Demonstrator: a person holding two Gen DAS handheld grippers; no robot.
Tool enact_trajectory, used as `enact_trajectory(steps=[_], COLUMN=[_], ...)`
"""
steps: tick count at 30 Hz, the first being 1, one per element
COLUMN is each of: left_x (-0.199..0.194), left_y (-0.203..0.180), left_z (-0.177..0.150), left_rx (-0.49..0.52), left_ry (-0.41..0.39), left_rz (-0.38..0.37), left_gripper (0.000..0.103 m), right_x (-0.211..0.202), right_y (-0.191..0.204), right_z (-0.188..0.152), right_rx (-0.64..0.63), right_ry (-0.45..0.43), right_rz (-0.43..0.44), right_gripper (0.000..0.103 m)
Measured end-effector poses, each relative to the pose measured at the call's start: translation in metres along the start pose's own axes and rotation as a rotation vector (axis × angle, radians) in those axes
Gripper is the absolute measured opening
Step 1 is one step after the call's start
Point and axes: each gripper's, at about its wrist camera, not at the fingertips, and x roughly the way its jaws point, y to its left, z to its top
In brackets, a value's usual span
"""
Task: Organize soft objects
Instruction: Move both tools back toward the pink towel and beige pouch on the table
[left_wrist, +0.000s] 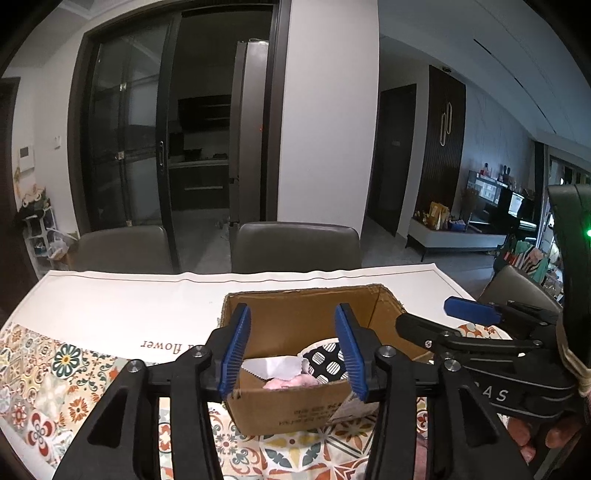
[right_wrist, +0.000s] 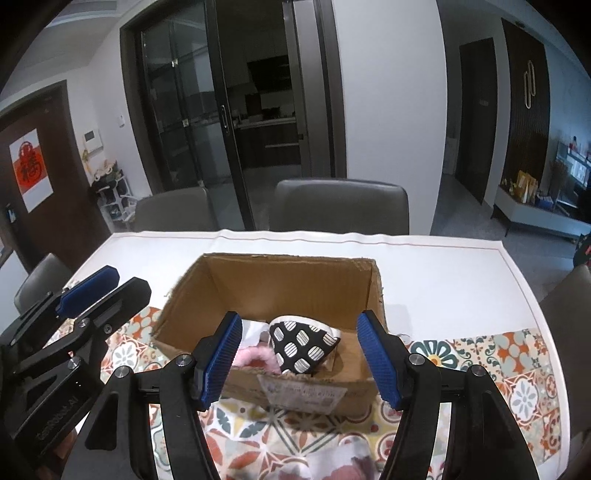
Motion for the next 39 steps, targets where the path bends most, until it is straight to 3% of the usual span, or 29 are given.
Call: enact_trajectory(steps=[7, 17, 39], left_x=[-0.023, -0.041, -0.060], left_y=[-0.008, -0.020, -0.046], left_z=[-0.005, -0.029, -0.098], left_rx=[0.017, 0.007, -0.009], left_ry=[-0.004, 0.053, 0.243], left_rz=[0.014, 0.016, 0.023], left_gripper=[0.053, 0.055, 0.058], right_x=[-0.026, -0.050, -0.063], right_y=[0.001, 0.000, -0.023], right_z=[-0.007, -0.029, -0.099], right_rx=[0.002, 0.014, 0.033], right_ry=[-0.024, -0.018, 0.113], right_rz=[-0.010, -0.005, 0.014], right_gripper=[0.066, 0.066, 0.066])
